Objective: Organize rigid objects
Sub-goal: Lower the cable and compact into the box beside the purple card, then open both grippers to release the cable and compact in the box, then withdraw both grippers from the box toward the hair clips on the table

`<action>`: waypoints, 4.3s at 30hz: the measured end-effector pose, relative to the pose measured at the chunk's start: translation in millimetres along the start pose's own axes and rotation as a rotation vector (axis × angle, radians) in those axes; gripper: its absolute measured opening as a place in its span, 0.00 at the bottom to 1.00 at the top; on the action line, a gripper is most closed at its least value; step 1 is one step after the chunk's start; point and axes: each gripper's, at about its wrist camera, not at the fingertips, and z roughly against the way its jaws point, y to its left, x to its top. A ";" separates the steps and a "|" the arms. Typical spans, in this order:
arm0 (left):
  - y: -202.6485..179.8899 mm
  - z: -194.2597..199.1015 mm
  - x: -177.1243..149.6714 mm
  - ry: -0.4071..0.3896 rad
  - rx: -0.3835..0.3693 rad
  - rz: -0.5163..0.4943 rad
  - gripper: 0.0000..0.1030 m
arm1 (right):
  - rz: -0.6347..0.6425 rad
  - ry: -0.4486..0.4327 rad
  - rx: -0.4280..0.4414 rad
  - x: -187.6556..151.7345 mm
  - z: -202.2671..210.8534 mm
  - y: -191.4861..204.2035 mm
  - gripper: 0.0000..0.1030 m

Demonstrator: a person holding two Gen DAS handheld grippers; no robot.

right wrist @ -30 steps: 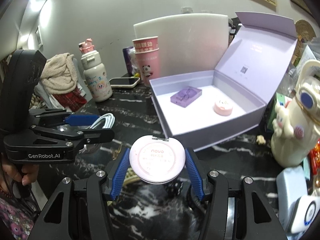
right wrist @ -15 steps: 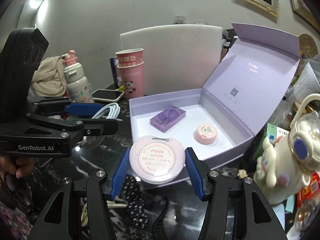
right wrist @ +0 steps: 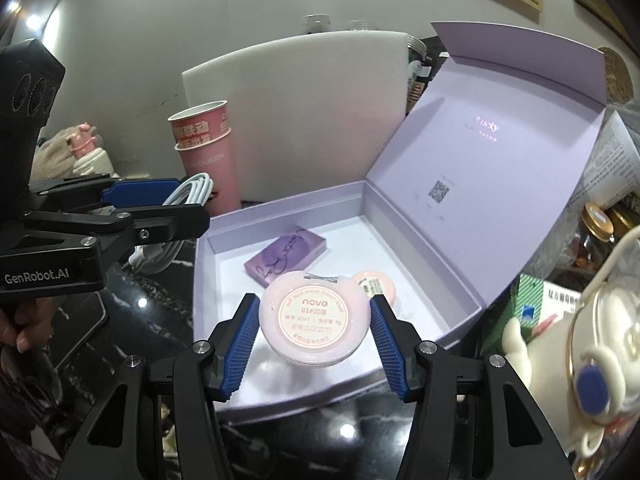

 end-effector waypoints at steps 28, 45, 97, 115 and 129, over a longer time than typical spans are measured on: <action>21.7 -104.7 26.9 0.144 -0.027 -0.029 0.49 | 0.003 0.083 -0.104 33.5 -75.0 -31.9 0.54; 30.2 -148.7 14.1 0.274 -0.040 -0.025 0.49 | 0.002 0.188 -0.107 22.3 -111.2 -37.4 0.54; 16.1 -132.0 12.9 0.264 0.049 -0.036 0.58 | -0.027 0.152 -0.177 23.3 -64.0 -37.9 0.65; 7.8 -49.1 21.3 0.143 0.073 -0.001 1.00 | -0.019 0.073 -0.199 24.3 -6.5 -21.9 0.65; 1.4 5.5 0.4 0.083 0.088 0.019 1.00 | -0.011 0.037 -0.188 9.4 31.9 1.1 0.67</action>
